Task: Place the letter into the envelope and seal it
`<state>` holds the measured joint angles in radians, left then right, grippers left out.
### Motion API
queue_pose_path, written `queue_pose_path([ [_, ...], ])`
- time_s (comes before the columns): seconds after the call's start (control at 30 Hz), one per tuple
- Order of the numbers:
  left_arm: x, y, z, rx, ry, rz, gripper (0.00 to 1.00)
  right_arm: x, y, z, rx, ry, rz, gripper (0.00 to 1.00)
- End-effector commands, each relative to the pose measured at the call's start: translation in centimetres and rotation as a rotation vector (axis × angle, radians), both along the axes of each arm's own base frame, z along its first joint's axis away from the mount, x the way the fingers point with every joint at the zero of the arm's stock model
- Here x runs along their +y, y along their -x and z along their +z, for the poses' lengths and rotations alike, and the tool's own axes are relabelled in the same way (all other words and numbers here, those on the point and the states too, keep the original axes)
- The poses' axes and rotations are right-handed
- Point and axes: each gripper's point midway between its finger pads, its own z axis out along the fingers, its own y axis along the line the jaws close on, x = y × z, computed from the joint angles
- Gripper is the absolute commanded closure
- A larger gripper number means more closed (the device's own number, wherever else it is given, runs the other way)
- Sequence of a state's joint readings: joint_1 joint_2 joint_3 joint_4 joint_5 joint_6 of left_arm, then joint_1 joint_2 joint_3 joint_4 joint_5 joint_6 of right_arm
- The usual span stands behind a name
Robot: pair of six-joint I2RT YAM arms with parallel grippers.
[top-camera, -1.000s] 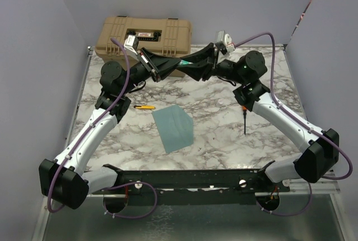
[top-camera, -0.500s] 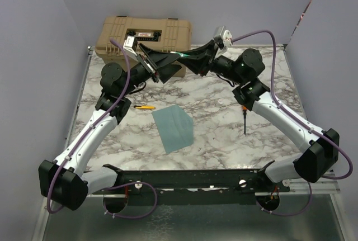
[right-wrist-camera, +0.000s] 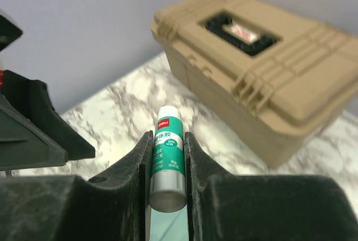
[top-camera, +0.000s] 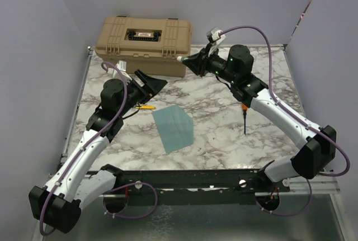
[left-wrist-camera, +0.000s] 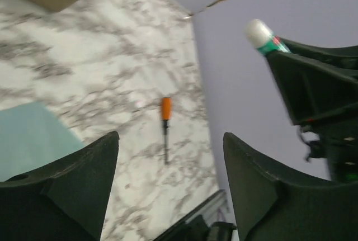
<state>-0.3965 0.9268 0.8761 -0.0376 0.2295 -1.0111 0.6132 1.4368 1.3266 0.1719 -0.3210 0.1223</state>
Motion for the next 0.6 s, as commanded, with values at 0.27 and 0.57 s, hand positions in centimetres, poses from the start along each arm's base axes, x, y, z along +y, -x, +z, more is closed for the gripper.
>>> queue_pose_path([
  [0.27,2.3,0.1,-20.3,0.466,-0.359,0.053,0.56,1.0,4.4,-18.1,0.429,0.334,-0.055,0.99],
  [0.57,-0.3,-2.2,-25.4,0.546,-0.390,-0.061,0.76,1.2,8.4,-27.7,0.488,0.592,-0.028,1.00],
])
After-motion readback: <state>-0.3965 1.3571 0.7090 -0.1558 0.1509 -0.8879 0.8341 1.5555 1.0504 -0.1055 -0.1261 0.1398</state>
